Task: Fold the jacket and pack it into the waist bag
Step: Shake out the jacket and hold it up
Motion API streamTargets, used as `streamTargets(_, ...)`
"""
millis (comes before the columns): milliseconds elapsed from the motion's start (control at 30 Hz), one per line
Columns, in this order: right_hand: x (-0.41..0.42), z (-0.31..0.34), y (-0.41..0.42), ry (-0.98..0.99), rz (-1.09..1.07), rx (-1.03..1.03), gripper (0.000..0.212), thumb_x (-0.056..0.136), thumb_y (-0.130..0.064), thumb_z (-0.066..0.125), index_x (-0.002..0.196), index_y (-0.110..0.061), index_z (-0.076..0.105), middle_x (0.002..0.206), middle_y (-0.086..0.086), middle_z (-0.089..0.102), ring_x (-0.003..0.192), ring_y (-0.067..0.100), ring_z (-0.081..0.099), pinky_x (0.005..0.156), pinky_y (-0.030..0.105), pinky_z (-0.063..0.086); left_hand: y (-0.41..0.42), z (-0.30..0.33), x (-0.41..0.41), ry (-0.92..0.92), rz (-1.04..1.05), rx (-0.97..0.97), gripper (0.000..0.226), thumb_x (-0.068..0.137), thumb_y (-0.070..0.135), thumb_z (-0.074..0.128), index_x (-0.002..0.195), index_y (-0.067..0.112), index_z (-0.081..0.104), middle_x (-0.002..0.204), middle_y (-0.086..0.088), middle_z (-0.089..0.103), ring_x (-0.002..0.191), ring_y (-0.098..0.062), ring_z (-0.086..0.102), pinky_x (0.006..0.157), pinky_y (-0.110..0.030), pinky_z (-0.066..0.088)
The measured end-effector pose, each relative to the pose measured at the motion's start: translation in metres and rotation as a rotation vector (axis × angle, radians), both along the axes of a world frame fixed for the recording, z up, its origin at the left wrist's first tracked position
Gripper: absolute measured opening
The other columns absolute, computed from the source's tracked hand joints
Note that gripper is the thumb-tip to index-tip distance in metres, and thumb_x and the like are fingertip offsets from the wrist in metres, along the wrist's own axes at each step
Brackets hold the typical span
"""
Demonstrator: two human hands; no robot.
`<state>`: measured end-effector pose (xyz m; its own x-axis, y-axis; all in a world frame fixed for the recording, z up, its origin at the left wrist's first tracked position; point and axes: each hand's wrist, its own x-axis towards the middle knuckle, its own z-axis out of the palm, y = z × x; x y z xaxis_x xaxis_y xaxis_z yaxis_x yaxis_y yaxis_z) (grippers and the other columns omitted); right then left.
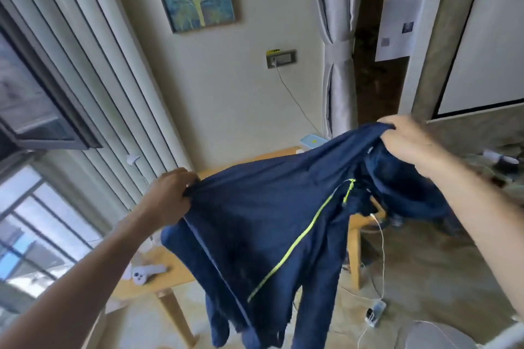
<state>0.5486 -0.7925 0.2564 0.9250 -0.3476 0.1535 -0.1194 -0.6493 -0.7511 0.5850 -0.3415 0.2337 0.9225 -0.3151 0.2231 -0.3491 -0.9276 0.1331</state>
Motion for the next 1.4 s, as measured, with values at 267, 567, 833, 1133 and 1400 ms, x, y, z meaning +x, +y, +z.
streamTargets(267, 0.114, 0.019, 0.017, -0.167, 0.035, 0.699, 0.037, 0.098, -0.005, 0.048, 0.089, -0.023, 0.079, 0.081, -0.002, 0.079, 0.079, 0.017, 0.075, 0.064, 0.026, 0.06, 0.02, -0.03, 0.078, 0.205, 0.233, 0.06, 0.025, 0.101, 0.022, 0.049, 0.077, 0.017, 0.055, 0.072, -0.004, 0.054, 0.078, -0.032, 0.056, 0.069, -0.039, 0.042)
streamTargets(567, 0.367, 0.001, 0.068, -0.194, 0.096, 0.675, 0.038, 0.092, 0.003, 0.051, 0.093, -0.025, 0.077, 0.091, 0.001, 0.076, 0.08, 0.016, 0.074, 0.07, 0.028, 0.061, 0.062, -0.074, 0.295, 0.273, 0.379, -0.131, 0.036, 0.103, 0.038, 0.05, 0.078, 0.018, 0.068, 0.078, -0.01, 0.069, 0.08, -0.033, 0.063, 0.072, -0.038, 0.048)
streamTargets(833, 0.584, -0.167, 0.097, 0.272, 0.042, 0.529, 0.037, 0.088, 0.006, 0.063, 0.114, -0.02, 0.068, 0.105, 0.008, 0.07, 0.101, 0.03, 0.067, 0.09, 0.04, 0.057, 0.079, -0.217, 0.468, 0.567, 0.451, -0.109, 0.026, 0.095, 0.03, 0.064, 0.085, 0.009, 0.076, 0.081, -0.013, 0.073, 0.081, -0.033, 0.065, 0.064, -0.034, 0.042)
streamTargets(1133, 0.704, -0.303, 0.131, 0.546, 0.171, 0.314, 0.075, 0.082, -0.004, 0.074, 0.148, -0.025, 0.045, 0.147, 0.006, 0.051, 0.131, 0.025, 0.052, 0.096, 0.031, 0.046, 0.086, -0.315, 0.563, 0.774, 0.854, -0.708, 0.035, 0.083, 0.016, 0.072, 0.115, 0.001, 0.07, 0.081, -0.013, 0.076, 0.073, -0.028, 0.075, 0.074, -0.042, 0.065)
streamTargets(1400, 0.546, -0.417, 0.11, 0.426, 0.529, -0.219, 0.043, 0.1, -0.026, 0.055, 0.142, -0.018, 0.053, 0.148, 0.008, 0.054, 0.139, 0.029, 0.047, 0.112, 0.036, 0.035, 0.019, -0.358, 0.464, 0.361, 0.414, -0.309, 0.051, 0.097, 0.033, 0.057, 0.146, 0.02, 0.052, 0.153, -0.016, 0.046, 0.136, -0.038, 0.048, 0.11, -0.05, 0.042)
